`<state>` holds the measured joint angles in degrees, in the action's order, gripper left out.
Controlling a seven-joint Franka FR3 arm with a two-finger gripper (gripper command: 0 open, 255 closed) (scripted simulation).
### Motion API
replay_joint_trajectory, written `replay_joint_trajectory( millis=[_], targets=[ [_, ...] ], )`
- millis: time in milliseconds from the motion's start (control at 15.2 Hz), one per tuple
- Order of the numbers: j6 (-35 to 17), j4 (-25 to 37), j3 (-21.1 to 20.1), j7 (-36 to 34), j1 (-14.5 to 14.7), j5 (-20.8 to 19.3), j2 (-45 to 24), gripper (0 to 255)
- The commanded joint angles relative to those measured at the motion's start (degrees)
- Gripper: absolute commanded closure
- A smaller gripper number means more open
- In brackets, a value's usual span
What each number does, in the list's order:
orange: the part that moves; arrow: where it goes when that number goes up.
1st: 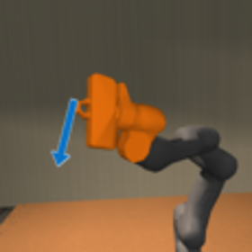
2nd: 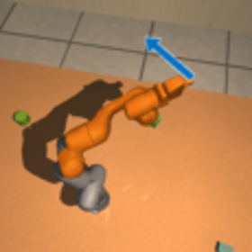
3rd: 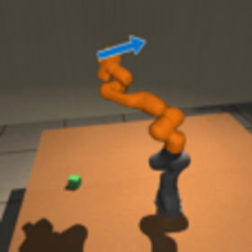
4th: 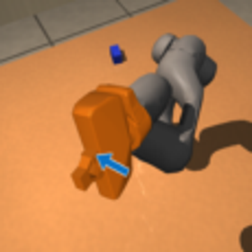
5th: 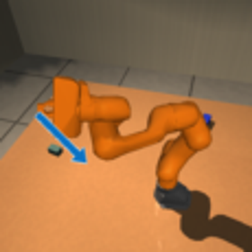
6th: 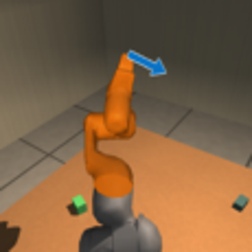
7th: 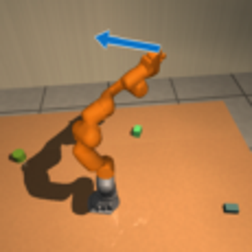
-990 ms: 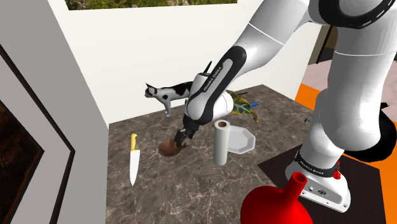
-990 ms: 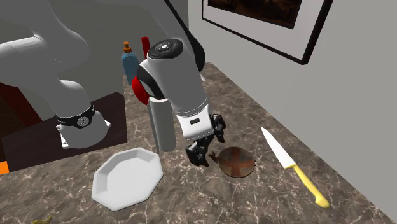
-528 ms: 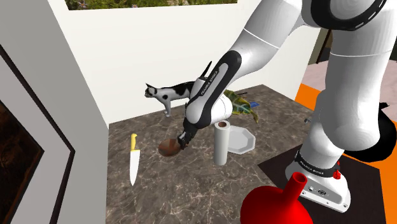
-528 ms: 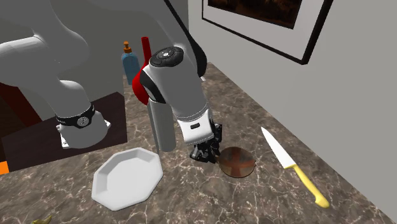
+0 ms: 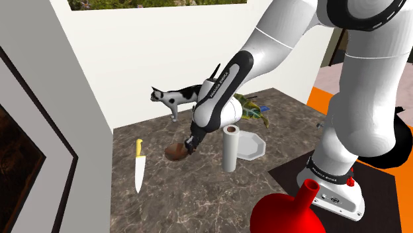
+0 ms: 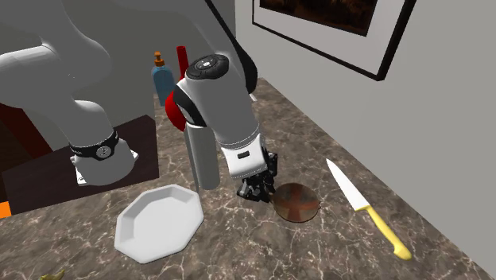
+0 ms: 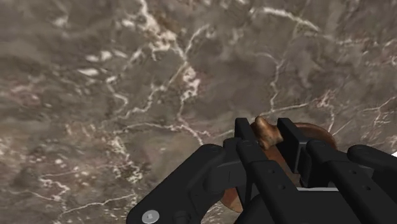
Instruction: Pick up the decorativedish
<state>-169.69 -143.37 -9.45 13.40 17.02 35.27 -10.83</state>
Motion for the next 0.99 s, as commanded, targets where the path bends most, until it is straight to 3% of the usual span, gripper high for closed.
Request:
replay_joint_trajectory(
  millis=[0, 660, 924],
  targets=[
    [1.3, -0.3, 0.9, -1.5, 0.5, -1.6, 1.6, 255],
    [8.7, -0.8, 3.5, -9.3, 1.4, -9.8, 9.6, 255],
    [10.3, -0.7, 3.6, -10.6, 1.3, -11.1, 11.1, 255]
  ],
)
